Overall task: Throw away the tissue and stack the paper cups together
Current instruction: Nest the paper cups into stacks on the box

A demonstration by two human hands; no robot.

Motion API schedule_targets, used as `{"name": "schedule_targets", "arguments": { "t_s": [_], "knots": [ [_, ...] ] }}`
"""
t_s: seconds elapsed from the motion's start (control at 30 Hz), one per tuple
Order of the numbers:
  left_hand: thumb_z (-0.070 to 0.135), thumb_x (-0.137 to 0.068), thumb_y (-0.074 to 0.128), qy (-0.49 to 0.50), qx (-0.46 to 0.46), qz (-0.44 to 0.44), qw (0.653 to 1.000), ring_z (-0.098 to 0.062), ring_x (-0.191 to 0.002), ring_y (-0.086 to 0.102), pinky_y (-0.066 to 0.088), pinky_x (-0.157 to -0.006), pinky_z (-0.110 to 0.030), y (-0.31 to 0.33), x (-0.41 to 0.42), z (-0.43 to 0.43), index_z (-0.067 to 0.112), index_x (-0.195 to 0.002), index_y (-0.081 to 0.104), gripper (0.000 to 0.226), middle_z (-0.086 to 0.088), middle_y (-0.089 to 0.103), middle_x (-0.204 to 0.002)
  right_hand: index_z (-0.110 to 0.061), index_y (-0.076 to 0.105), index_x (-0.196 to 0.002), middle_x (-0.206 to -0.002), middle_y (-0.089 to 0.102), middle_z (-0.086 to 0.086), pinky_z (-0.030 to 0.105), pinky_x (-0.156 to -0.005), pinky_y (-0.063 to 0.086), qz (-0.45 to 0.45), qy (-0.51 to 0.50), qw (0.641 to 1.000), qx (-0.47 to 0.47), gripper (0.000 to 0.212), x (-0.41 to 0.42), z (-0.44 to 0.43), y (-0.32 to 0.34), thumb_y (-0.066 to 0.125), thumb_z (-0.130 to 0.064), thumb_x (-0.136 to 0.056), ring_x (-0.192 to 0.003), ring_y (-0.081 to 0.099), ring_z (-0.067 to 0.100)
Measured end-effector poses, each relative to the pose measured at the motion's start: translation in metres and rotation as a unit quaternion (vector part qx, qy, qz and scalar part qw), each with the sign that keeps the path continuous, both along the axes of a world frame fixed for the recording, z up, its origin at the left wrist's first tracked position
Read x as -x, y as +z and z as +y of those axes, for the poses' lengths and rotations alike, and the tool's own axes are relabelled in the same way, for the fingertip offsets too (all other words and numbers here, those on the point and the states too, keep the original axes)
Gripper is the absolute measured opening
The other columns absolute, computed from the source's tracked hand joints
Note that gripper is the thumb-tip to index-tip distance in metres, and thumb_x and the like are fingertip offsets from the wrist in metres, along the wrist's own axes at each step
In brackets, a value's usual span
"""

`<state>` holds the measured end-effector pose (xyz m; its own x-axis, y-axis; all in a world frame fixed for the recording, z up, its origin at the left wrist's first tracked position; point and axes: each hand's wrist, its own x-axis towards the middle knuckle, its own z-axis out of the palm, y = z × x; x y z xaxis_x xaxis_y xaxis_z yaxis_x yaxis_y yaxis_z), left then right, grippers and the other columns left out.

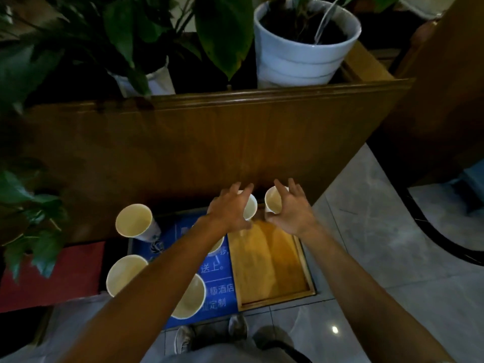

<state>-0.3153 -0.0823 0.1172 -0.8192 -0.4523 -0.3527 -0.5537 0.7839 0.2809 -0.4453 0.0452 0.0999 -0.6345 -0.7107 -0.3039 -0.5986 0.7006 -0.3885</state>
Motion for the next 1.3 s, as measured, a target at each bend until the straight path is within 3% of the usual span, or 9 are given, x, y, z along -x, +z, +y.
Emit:
{"name": "schedule_targets", "arguments": {
  "t_s": [0.2, 0.37, 0.6, 0.87, 1.03, 1.2, 1.3],
  "knots": [
    [0.038, -0.070, 0.082, -0.012, 0.029, -0.056, 0.998, -0.038, -0.137, 0.030, 0.040, -0.102, -0.054, -0.010, 0.016, 0.005, 0.032, -0.149, 0.019, 0.101, -0.009, 0.021, -0.156, -0.034, 0.002, -0.155, -0.165, -0.002, 0.012, 0.051, -0.122, 0.011, -0.044, 0.016, 0.998, -0.045, 0.112, 0.017, -0.012, -0.007, 0.079, -0.045, -0.074, -0.151, -0.005, 0.038],
    [0.034, -0.074, 0.079, 0.010, 0.033, -0.068, 0.997, -0.036, -0.132, 0.034, 0.043, -0.100, -0.051, -0.011, 0.021, 0.003, 0.032, -0.146, 0.028, 0.088, -0.009, 0.028, -0.150, -0.037, 0.006, -0.155, -0.166, -0.003, 0.007, 0.055, -0.117, 0.021, -0.074, 0.015, 0.997, -0.036, 0.108, 0.021, -0.015, -0.011, 0.080, -0.041, -0.075, -0.150, 0.000, 0.039],
    [0.035, -0.074, 0.077, 0.015, 0.027, -0.053, 0.998, -0.035, -0.127, 0.037, 0.047, -0.093, -0.048, -0.010, 0.021, 0.001, 0.033, -0.144, 0.031, 0.084, -0.009, 0.033, -0.143, -0.025, 0.018, -0.153, -0.156, 0.028, 0.010, 0.048, -0.114, 0.032, -0.041, 0.021, 0.999, -0.019, 0.105, 0.025, -0.016, -0.015, 0.082, -0.041, -0.072, -0.142, 0.027, 0.037],
    [0.043, -0.072, 0.076, 0.046, -0.013, 0.066, 0.997, -0.031, -0.124, 0.041, 0.046, -0.091, -0.047, 0.025, 0.002, -0.003, 0.042, -0.141, 0.033, 0.081, -0.002, 0.032, -0.141, -0.027, 0.038, -0.140, -0.135, 0.051, 0.008, 0.044, -0.102, 0.043, -0.016, 0.011, 1.000, -0.017, 0.096, 0.030, -0.011, 0.004, 0.083, -0.044, -0.056, -0.126, 0.044, 0.034],
    [0.047, -0.071, 0.074, 0.079, -0.027, 0.157, 0.984, -0.025, -0.124, 0.043, 0.050, -0.094, -0.047, 0.064, -0.043, -0.004, 0.052, -0.136, 0.033, 0.078, 0.005, 0.034, -0.138, -0.027, 0.047, -0.131, -0.128, 0.057, 0.006, 0.040, -0.092, 0.043, 0.011, -0.030, 0.997, 0.069, 0.085, 0.021, 0.001, 0.047, 0.086, -0.047, -0.058, -0.120, 0.049, 0.031],
    [0.047, -0.069, 0.078, 0.097, -0.040, 0.247, 0.963, -0.011, -0.118, 0.045, 0.044, -0.093, -0.029, 0.101, -0.102, -0.006, 0.051, -0.134, 0.038, 0.077, 0.010, 0.038, -0.135, -0.030, 0.049, -0.130, -0.120, 0.059, -0.001, 0.042, -0.089, 0.048, 0.033, -0.024, 0.986, 0.164, 0.084, -0.007, 0.014, 0.101, 0.085, -0.053, -0.058, -0.113, 0.053, 0.022],
    [0.051, -0.068, 0.076, 0.095, -0.036, 0.282, 0.954, -0.001, -0.114, 0.040, 0.033, -0.086, -0.013, 0.121, -0.143, -0.009, 0.049, -0.135, 0.041, 0.076, 0.010, 0.039, -0.134, -0.038, 0.045, -0.132, -0.115, 0.052, -0.011, 0.031, -0.077, 0.043, 0.042, -0.010, 0.977, 0.207, 0.086, -0.036, 0.021, 0.125, 0.081, -0.063, -0.058, -0.104, 0.048, 0.010]
  ]
}}
